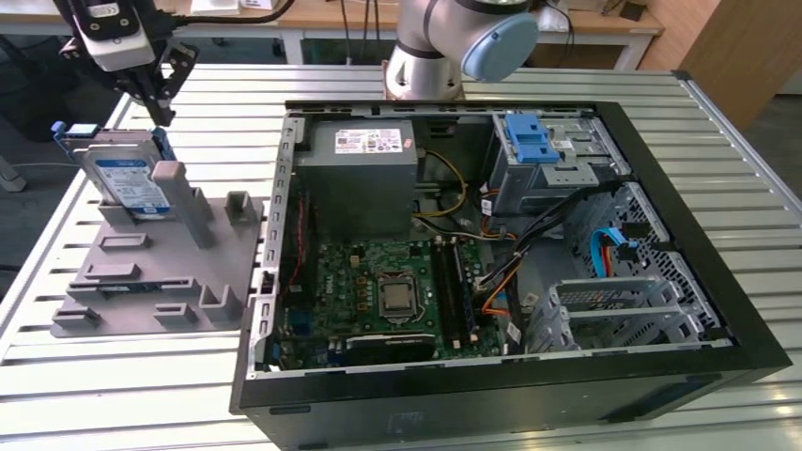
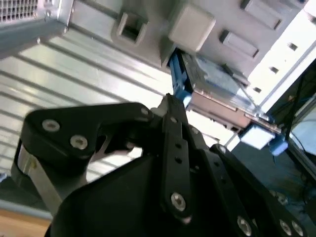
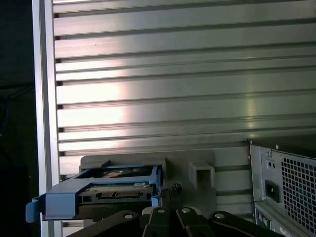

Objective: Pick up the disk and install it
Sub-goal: 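Reach for the disk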

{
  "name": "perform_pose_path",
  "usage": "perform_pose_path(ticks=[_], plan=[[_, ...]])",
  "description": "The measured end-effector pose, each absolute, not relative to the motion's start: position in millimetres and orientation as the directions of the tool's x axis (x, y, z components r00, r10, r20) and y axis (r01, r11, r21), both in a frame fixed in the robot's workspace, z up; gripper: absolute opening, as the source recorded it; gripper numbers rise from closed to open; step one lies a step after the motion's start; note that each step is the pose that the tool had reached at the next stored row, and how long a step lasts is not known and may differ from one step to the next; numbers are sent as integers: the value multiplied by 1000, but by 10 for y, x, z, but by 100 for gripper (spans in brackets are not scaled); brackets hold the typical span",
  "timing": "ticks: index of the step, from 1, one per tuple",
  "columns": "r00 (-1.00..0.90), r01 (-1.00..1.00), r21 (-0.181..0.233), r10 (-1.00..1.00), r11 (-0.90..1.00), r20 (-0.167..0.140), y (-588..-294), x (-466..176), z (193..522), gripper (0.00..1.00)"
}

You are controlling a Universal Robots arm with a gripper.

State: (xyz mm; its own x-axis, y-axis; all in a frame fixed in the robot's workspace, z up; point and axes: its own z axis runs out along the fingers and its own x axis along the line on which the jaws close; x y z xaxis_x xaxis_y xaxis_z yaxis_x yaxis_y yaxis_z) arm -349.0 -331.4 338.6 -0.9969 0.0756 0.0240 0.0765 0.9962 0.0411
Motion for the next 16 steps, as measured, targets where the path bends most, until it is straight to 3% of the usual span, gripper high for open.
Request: perform_pose_path(ticks=[16], plan=[[-997,74,41,73,996,24,-3314,-3507,3450,11]])
